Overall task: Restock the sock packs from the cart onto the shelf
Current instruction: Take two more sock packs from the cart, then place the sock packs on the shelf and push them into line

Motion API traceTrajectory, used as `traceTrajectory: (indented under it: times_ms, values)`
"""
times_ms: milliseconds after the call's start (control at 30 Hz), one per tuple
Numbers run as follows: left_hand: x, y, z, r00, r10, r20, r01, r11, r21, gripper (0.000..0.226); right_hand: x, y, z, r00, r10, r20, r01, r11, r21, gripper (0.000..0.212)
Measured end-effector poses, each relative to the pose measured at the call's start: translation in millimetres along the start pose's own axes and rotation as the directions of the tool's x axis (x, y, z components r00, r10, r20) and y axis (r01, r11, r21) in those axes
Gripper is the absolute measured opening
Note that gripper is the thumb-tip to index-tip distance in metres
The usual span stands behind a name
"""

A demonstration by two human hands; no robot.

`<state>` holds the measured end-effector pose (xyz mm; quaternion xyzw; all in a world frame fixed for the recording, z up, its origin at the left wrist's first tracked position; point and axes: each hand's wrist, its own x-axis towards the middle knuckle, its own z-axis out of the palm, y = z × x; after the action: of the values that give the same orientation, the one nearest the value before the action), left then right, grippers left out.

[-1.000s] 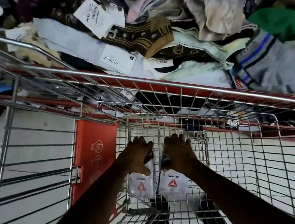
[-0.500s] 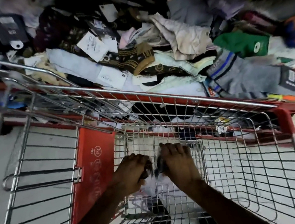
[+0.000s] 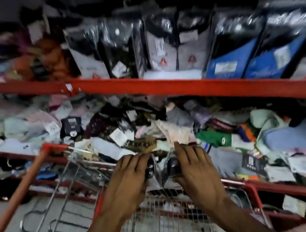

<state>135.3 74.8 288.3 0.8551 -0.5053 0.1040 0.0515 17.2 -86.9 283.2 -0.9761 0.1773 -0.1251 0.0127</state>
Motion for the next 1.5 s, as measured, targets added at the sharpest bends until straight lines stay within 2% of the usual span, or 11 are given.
traceTrajectory:
  times_ms: [167,300,400,733,967,1200,1500]
  values:
    - [43.8,11.7,-81.3,0.991,0.017,-0.13,-0.006,0.996,0.085,0.087,32.6,18.3,-91.7,0.986,-0.013,-0.164,0.004,0.998,-0.058,0.091]
    - [72.1,13.1,-128.5,0.976,0.044,-0.213,-0.009,0.986,0.165,0.096,52.4,29.6,-144.3,0.963,-0.043,-0.267,0.025,0.997,-0.073,0.094]
    - [95.5,14.2,-161.9,0.965,0.076,-0.253,-0.027,0.981,0.191,0.091,71.1,38.0,-178.4,0.941,-0.058,-0.333,0.03,0.996,-0.089,0.094]
    - [178.8,-2.6,-228.7,0.936,0.121,-0.33,-0.064,0.982,0.178,0.083,149.6,44.7,-237.5,0.897,-0.062,-0.438,0.012,0.993,-0.116,0.092]
    - [222.3,-7.4,-234.3,0.96,0.123,-0.253,-0.096,0.988,0.117,0.066,186.8,50.0,-236.7,0.94,-0.055,-0.335,0.007,0.99,-0.143,0.085]
    - [235.6,-11.1,-239.6,0.977,0.118,-0.177,-0.11,0.992,0.056,0.07,200.4,56.3,-236.6,0.968,-0.025,-0.25,-0.003,0.994,-0.112,0.083]
    - [238.3,-7.8,-249.2,0.979,0.115,-0.168,-0.125,0.991,-0.053,0.07,207.4,61.7,-245.3,0.975,0.0,-0.223,-0.014,0.998,-0.06,0.086]
